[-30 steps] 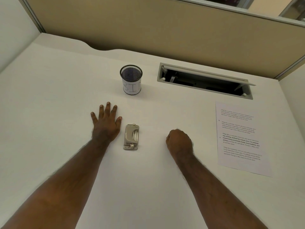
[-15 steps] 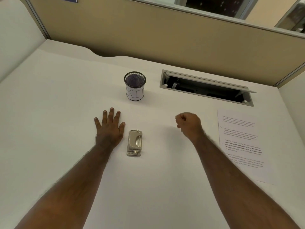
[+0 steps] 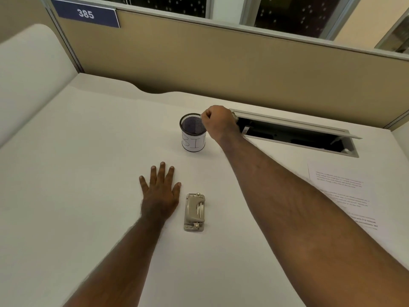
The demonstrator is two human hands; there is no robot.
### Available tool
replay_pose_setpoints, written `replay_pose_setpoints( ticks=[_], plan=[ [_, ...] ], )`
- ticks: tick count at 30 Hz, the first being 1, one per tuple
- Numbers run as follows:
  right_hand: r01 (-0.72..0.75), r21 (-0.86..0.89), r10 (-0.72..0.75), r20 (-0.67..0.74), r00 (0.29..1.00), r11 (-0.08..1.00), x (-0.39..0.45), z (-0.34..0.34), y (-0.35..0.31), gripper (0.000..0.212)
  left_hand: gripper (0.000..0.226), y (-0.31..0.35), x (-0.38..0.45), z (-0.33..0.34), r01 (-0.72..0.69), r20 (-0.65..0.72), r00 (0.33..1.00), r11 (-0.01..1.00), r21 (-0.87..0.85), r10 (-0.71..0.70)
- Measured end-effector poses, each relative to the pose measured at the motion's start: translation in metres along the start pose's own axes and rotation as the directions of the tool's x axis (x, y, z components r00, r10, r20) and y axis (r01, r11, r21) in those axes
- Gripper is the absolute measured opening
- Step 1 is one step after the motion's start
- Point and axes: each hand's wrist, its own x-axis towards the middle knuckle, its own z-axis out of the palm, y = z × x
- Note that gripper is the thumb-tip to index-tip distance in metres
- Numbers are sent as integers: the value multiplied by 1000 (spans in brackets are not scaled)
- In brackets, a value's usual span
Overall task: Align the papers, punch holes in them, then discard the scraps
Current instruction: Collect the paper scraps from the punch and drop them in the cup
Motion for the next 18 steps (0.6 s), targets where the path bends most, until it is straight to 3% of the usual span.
replay_pose_setpoints(
  ticks=[5, 18],
  plan=[
    [10, -24, -7, 99, 995, 1000, 8, 13, -3, 17, 65, 2, -1, -1, -1, -13, 1000, 1000, 8, 1],
    [3, 43, -8, 124, 992, 999, 9, 11, -6, 16, 66, 3, -2, -4, 3, 5, 1000, 1000, 1, -3]
  ],
)
